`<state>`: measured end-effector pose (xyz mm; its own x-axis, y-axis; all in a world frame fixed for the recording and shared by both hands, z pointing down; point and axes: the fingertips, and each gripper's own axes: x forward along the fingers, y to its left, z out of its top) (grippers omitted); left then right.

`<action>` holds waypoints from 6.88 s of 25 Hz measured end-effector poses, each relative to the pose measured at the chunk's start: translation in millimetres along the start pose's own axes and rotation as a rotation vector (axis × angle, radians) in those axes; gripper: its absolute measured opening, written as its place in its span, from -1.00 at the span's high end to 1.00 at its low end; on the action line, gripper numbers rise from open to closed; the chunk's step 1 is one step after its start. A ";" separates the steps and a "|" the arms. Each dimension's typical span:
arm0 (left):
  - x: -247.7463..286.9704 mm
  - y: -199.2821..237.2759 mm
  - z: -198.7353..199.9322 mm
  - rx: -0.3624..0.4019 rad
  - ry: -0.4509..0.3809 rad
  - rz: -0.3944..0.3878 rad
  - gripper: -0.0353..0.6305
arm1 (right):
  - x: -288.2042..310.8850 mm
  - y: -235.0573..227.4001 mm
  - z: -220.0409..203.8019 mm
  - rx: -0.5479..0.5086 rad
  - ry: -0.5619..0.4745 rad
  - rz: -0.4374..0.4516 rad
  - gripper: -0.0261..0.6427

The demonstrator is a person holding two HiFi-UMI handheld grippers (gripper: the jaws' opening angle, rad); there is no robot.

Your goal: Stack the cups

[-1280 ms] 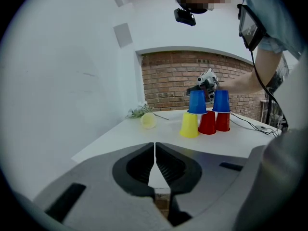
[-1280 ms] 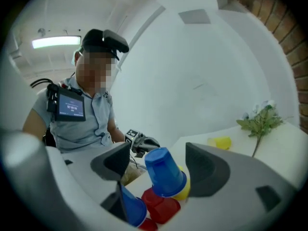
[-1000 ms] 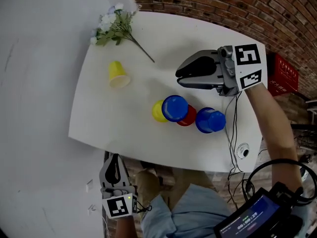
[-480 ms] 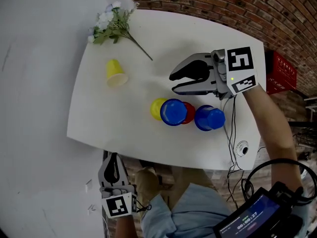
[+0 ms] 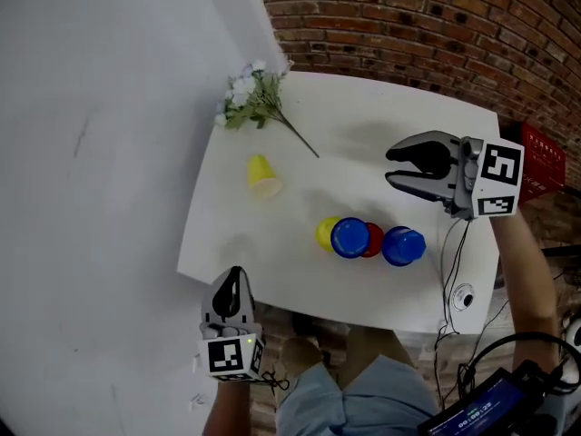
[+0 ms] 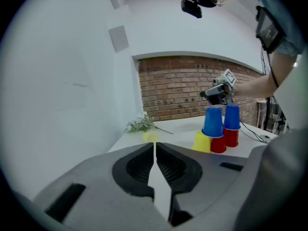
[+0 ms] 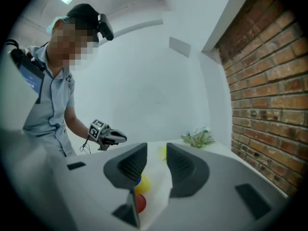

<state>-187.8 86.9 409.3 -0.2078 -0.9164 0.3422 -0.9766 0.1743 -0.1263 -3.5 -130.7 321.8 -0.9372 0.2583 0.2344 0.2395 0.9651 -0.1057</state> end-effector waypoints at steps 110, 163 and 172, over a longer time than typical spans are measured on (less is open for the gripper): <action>11.4 110.3 -15.6 -0.047 -0.192 -0.296 0.77 | 282.3 120.2 -89.4 0.046 0.108 -0.619 0.21; 19.3 -0.6 18.2 -0.009 -0.158 -0.416 0.88 | -11.2 90.5 -0.7 0.170 0.104 -0.881 0.20; 19.2 -3.6 17.8 -0.007 -0.152 -0.419 0.88 | -11.3 86.9 -3.7 0.179 0.093 -0.881 0.19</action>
<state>-187.3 62.3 399.7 0.2166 -0.9509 0.2213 -0.9751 -0.2220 0.0006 28.8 -49.6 313.6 -0.7362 -0.5612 0.3782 -0.6056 0.7958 0.0021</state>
